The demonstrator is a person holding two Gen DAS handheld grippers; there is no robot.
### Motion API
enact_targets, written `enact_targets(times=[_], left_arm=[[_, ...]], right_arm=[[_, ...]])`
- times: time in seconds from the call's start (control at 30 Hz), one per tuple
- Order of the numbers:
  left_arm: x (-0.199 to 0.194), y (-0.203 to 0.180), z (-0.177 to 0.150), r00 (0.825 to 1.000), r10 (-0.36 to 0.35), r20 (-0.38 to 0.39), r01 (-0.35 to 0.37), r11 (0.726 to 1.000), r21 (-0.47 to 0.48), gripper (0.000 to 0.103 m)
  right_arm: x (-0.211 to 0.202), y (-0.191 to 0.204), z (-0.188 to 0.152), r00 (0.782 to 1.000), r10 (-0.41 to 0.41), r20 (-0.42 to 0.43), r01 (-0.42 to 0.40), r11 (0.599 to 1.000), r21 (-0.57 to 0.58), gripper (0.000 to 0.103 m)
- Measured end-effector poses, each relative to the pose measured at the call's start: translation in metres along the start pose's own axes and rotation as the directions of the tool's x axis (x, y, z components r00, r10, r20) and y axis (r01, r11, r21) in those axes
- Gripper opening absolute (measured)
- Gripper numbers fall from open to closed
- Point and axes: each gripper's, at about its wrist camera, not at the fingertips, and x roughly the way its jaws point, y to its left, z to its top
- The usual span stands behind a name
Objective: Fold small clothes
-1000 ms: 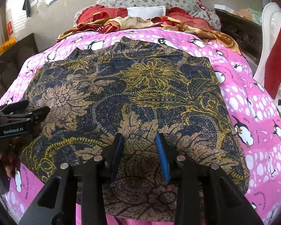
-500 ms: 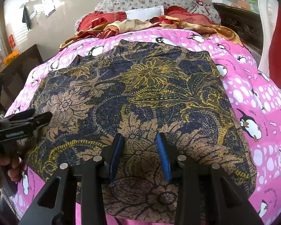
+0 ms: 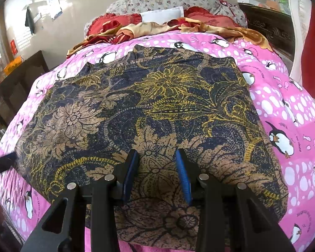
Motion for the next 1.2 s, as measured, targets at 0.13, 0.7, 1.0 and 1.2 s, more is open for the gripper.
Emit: enact_targets(times=[0.13, 0.7, 1.0, 1.2], left_arm=[[-0.009, 0.009, -0.005, 0.998, -0.059, 0.022, 0.059, 0.997, -0.043, 0.093], [-0.031, 0.014, -0.044, 0.988, -0.151, 0.027, 0.154, 0.972, -0.177, 0.1], [-0.012, 0.027, -0.02, 0.976, -0.207, 0.07, 0.219, 0.925, -0.312, 0.103], [-0.009, 0.015, -0.016, 0.961, -0.265, 0.072, 0.275, 0.921, -0.275, 0.103]], right_arm=[[-0.038, 0.027, 0.018, 0.998, 0.018, 0.059, -0.017, 0.999, -0.027, 0.022], [-0.014, 0.069, -0.001, 0.999, -0.029, 0.044, 0.038, 0.971, -0.236, 0.023], [0.005, 0.035, -0.006, 1.0, -0.007, 0.029, 0.011, 0.991, -0.134, 0.027], [0.002, 0.039, -0.01, 0.999, -0.013, 0.038, 0.019, 0.99, -0.141, 0.028]])
